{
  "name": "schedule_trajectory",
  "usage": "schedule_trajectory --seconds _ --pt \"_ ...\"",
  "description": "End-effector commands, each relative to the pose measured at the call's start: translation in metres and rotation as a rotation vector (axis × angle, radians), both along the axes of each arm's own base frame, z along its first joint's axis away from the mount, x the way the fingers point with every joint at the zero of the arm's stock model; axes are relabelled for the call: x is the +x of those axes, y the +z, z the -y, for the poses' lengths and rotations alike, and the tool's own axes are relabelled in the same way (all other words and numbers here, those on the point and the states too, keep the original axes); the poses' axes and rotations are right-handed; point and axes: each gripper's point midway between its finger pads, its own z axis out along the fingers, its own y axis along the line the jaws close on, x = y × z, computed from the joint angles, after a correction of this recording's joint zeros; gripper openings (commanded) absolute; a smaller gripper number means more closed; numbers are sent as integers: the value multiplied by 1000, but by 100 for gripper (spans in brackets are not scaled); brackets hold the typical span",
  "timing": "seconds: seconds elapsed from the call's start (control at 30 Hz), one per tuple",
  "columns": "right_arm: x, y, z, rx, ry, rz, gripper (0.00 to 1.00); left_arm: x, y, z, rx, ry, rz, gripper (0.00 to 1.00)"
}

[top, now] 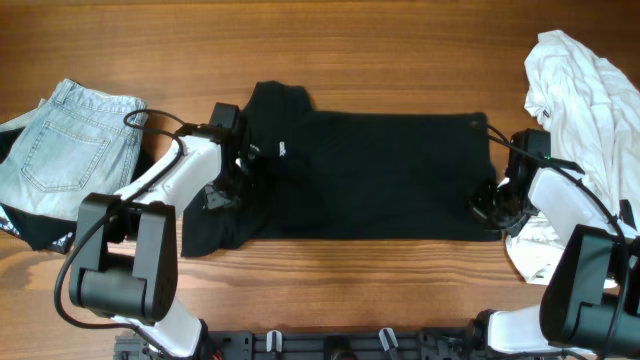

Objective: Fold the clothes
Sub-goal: 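Fold the shirt's left side inward with the left gripper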

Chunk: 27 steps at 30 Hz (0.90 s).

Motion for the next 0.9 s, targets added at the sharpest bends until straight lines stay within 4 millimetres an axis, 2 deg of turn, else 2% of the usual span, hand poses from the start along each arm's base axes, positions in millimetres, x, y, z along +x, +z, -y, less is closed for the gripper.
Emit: schedule_trajectory --seconds 0.0,0.07,0.13,0.2,0.23,0.27,0.3,0.33,0.4,0.47,0.53,0.77,0.87 --pt "-38 -8 11 -93 -100 -141 4 -35 -8 -15 70 -11 -135 29" --pt "-38 -4 12 -95 -109 -130 4 -41 -6 -16 74 -12 -157 30" --pt "-28 7 13 -97 -89 -65 5 -35 0 -15 68 -11 -124 30" --pt "-7 28 14 -96 -22 44 13 -20 16 -12 55 -14 -45 31" --pt "5 42 14 -92 18 107 22 -3 30 -9 38 -22 35 33" --pt "18 55 12 -82 56 170 33 15 44 -5 20 -37 122 38" --pt "31 70 10 -71 93 239 49 38 60 0 -1 -34 231 71" --pt "40 80 8 -61 111 283 56 57 72 4 -20 -38 329 82" --pt "53 90 -2 -13 164 349 57 88 90 19 -83 -125 487 87" --pt "58 92 -10 34 197 380 58 115 101 27 -108 -167 607 80" --pt "57 92 -12 42 201 378 58 135 100 24 -89 -155 671 78" --pt "55 92 -13 49 193 371 57 195 80 -5 -68 -73 816 78" --pt "56 92 -13 52 190 372 58 206 65 -5 -67 -71 828 75"
